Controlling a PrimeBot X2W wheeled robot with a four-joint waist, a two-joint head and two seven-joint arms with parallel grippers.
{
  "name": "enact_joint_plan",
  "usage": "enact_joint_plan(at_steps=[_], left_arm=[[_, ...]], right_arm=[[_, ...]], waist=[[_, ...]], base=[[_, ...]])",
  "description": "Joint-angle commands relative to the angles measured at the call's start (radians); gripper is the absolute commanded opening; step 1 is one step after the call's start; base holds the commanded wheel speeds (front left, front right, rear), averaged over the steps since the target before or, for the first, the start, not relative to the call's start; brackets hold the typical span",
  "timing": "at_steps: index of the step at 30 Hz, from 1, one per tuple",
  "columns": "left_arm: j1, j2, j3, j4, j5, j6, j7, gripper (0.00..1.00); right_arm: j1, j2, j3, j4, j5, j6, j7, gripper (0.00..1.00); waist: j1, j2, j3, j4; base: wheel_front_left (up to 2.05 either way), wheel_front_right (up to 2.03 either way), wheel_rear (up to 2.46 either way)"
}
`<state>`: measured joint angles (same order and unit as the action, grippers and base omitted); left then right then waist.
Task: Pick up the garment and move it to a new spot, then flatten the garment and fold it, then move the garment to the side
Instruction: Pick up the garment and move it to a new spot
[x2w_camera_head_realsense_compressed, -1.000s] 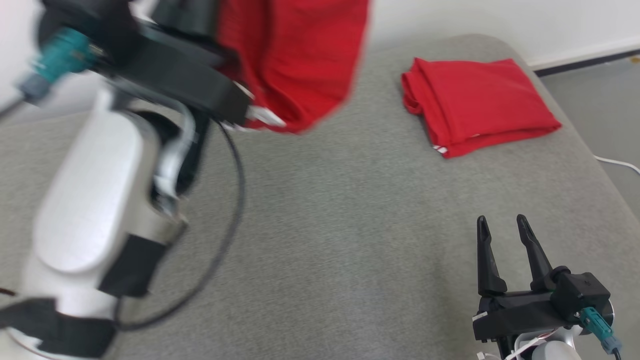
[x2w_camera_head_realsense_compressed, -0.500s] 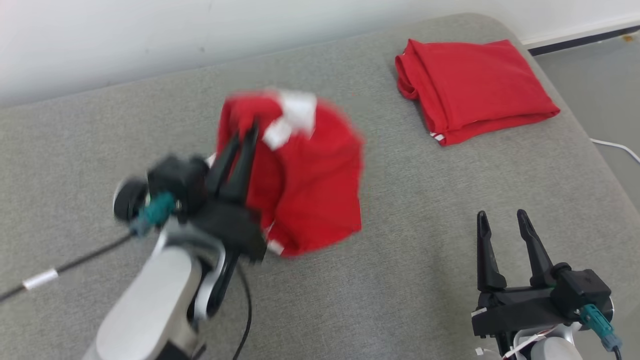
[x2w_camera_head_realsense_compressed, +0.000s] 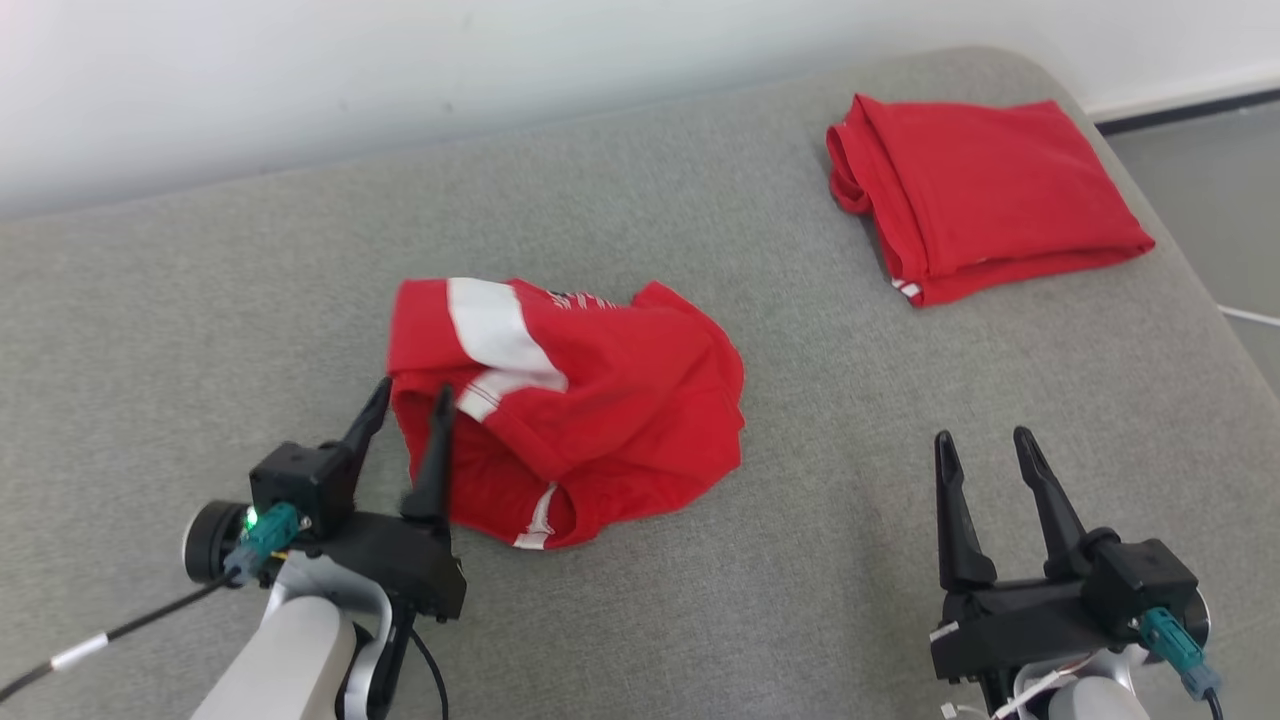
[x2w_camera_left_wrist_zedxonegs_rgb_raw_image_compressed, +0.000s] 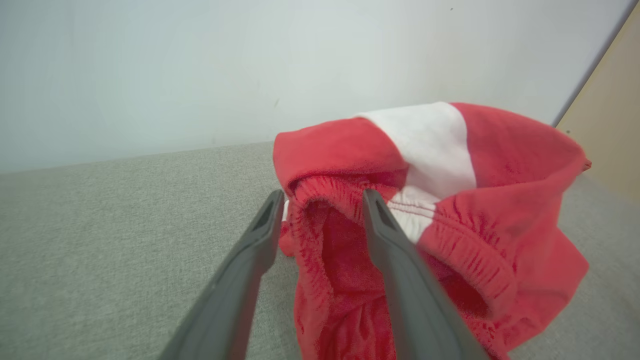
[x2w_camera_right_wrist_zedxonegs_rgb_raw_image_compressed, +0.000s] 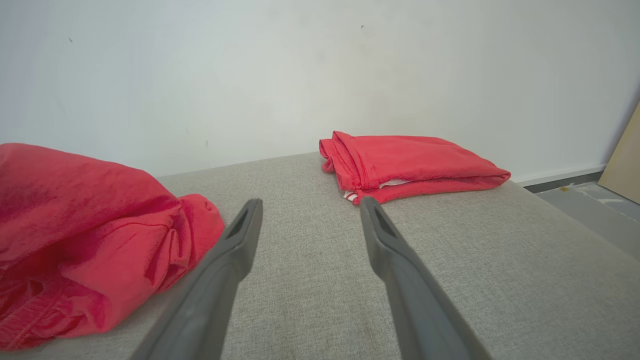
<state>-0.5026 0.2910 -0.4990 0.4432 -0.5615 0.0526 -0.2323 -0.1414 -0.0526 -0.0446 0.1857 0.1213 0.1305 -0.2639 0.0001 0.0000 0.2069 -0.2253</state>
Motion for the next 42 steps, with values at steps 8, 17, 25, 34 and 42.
enact_joint_plan(at_steps=[8, 17, 25, 34, 42], left_arm=[[0.113, 0.004, 0.086, -0.113, 0.016, 0.021, -0.033, 1.00], [0.255, 0.086, 0.187, -0.287, 0.100, 0.083, -0.033, 1.00], [0.376, 0.140, 0.283, -0.385, 0.126, 0.097, -0.033, 1.00], [0.535, 0.078, 0.462, -0.490, 0.181, 0.103, -0.033, 1.00], [0.620, 0.017, 0.535, -0.480, 0.261, 0.054, -0.033, 1.00]], right_arm=[[0.053, -0.025, -0.012, 0.008, 0.012, 0.000, 0.000, 1.00], [0.091, -0.033, -0.019, 0.002, 0.030, 0.000, 0.000, 1.00], [0.109, -0.030, -0.014, -0.006, 0.034, 0.000, 0.000, 1.00], [0.125, -0.031, -0.030, -0.017, 0.039, 0.000, 0.000, 1.00], [0.141, -0.022, -0.036, -0.021, 0.036, 0.000, 0.000, 1.00]], waist=[[-0.0001, 0.0000, -0.123, 0.079], [-0.0001, 0.0000, -0.196, 0.136], [-0.0001, 0.0000, -0.218, 0.158], [-0.0001, 0.0000, -0.232, 0.179], [-0.0001, 0.0000, -0.252, 0.198]], base=[[0.00, 0.00, 0.00], [0.00, 0.00, 0.00], [0.00, 0.00, 0.00], [0.00, 0.00, 0.00], [0.00, 0.00, 0.00]])
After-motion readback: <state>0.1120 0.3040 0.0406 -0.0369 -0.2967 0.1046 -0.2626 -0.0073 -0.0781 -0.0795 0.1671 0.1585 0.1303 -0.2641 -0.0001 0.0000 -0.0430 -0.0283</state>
